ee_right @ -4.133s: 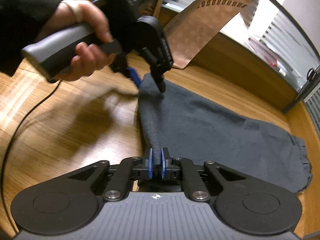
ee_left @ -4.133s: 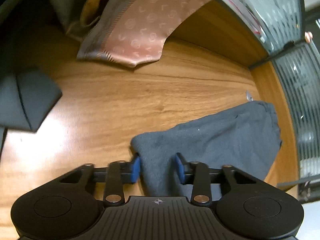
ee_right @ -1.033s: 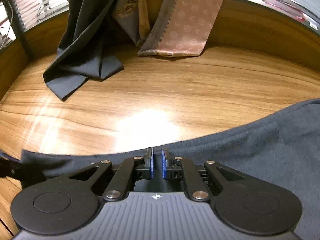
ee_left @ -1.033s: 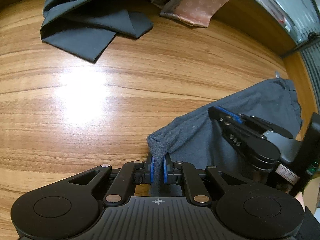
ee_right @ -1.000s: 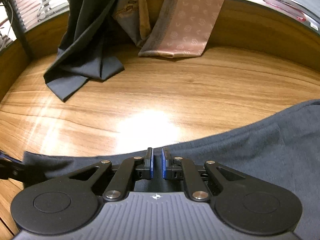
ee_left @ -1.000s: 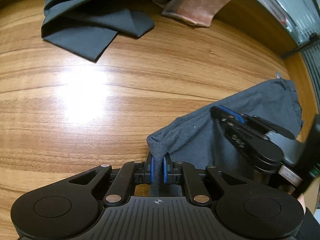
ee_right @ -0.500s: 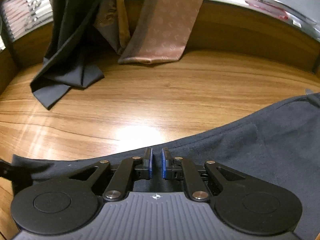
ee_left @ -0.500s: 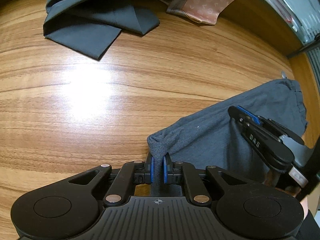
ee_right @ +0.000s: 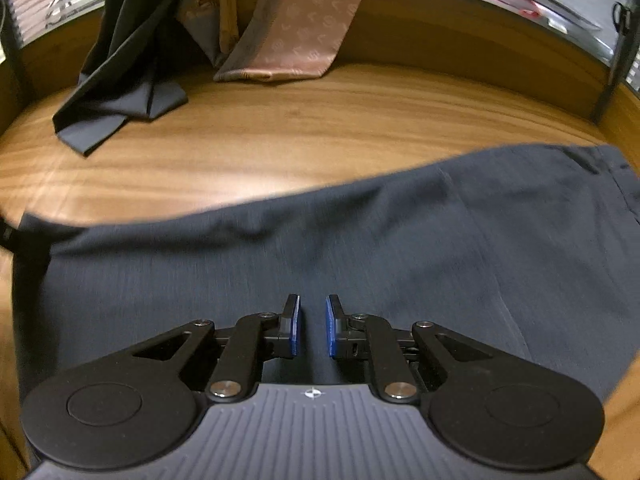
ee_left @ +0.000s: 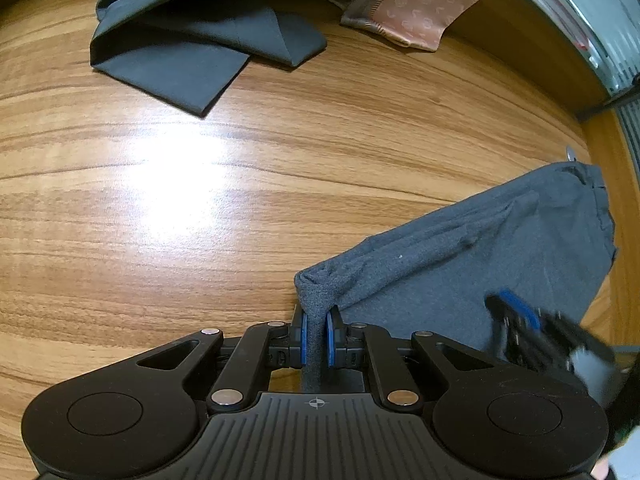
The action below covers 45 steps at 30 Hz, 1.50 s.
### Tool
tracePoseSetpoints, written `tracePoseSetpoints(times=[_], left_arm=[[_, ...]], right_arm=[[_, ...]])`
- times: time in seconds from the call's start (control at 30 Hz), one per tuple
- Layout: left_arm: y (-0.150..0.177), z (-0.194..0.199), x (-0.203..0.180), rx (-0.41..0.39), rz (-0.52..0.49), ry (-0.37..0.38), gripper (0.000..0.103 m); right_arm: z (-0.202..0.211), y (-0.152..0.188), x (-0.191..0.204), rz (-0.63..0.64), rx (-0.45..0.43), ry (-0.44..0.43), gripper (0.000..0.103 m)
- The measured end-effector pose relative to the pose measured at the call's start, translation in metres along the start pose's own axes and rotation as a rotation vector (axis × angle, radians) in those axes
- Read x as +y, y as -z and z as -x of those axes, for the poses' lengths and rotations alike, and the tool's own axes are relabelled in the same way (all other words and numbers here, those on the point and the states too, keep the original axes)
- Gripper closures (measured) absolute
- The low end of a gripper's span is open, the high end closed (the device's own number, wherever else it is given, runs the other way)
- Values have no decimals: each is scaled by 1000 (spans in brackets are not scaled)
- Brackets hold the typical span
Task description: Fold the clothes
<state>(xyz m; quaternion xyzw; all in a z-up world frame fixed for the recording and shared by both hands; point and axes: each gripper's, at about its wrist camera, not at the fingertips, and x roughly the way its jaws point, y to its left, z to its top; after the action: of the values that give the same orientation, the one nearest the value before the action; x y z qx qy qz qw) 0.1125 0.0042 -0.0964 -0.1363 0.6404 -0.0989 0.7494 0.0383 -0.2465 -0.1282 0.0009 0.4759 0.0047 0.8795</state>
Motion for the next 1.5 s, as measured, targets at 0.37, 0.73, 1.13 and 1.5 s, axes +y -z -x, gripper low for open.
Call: tracePoseSetpoints(times=[0.37,0.73,1.13,1.5], left_arm=[[-1,-5,7,6,2,30,90],[0,-7,11,0,-21,61,89],[3,-11,13,-28,-19,50,86],[6,-19,18,-58,55,36,84]], right_arm=[[63,74,6,-75,63,46,88],[93,91,101,47,10,-147,77],[85,98,162,242,27,-193,61],[86,105,165,281,22,-179,61]])
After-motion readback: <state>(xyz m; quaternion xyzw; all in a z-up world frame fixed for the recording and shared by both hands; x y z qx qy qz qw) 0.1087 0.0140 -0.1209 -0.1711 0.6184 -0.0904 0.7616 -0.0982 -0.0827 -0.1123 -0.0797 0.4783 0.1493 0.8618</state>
